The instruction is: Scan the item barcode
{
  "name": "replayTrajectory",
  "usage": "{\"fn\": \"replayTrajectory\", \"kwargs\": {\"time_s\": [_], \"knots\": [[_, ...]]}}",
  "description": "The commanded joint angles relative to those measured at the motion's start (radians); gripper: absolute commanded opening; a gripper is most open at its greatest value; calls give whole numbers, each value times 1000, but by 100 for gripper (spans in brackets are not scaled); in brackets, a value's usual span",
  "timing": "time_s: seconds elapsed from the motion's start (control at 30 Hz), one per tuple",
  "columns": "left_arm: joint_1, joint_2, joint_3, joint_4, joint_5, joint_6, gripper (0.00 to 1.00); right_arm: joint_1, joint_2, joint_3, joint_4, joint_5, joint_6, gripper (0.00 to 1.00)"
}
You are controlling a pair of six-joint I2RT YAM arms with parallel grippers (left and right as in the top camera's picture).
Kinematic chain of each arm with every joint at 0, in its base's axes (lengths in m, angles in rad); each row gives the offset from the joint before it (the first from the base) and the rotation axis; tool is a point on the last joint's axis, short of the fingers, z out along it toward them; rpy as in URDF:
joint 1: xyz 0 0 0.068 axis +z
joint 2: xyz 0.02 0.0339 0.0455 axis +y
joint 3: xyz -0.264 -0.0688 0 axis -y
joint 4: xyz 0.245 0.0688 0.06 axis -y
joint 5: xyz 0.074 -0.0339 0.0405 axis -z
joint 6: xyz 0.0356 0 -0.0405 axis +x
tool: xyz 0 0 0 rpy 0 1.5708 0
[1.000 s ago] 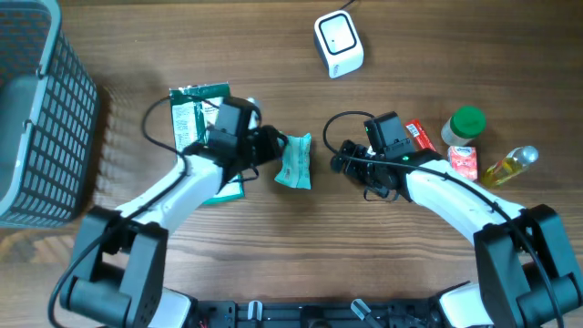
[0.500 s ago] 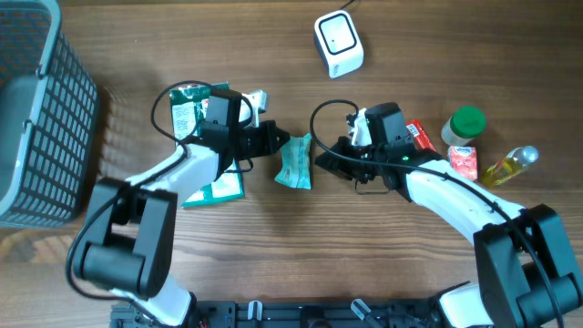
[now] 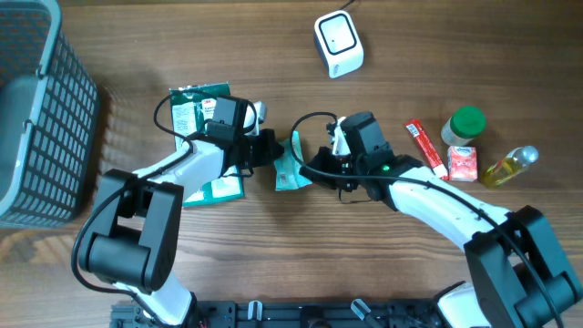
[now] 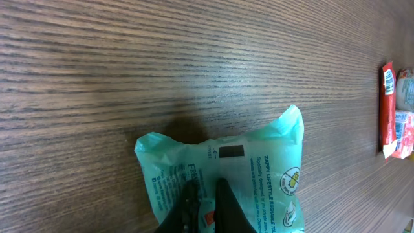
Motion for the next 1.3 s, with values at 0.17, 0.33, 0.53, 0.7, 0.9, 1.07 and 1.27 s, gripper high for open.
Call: {"fn": "replayTrajectory", "kwargs": {"time_s": [0.17,0.33,0.53,0.7,0.9,1.07,1.27], "knots": [[-11,-159,-18,89,-21,32,8,2,9,13,49,4,73,4],[-83,-95,-18,116,-36,132,8,13,9,12,29,9,47,4],[-96,-27,-18,121,-86,123,11,20,9,12,39,72,46,4],[-96,-25,-18,111,-131,126,11,21,9,12,54,72,5,4],[-96,-25,-18,104,-134,127,10,29,29,12,67,76,-10,4],[-96,-25,-18,106,-140,129,11,29,126,12,125,76,-6,5],[-96,-25,-18,104,-172,130,10,39,262,10,103,80,-71,4]]}}
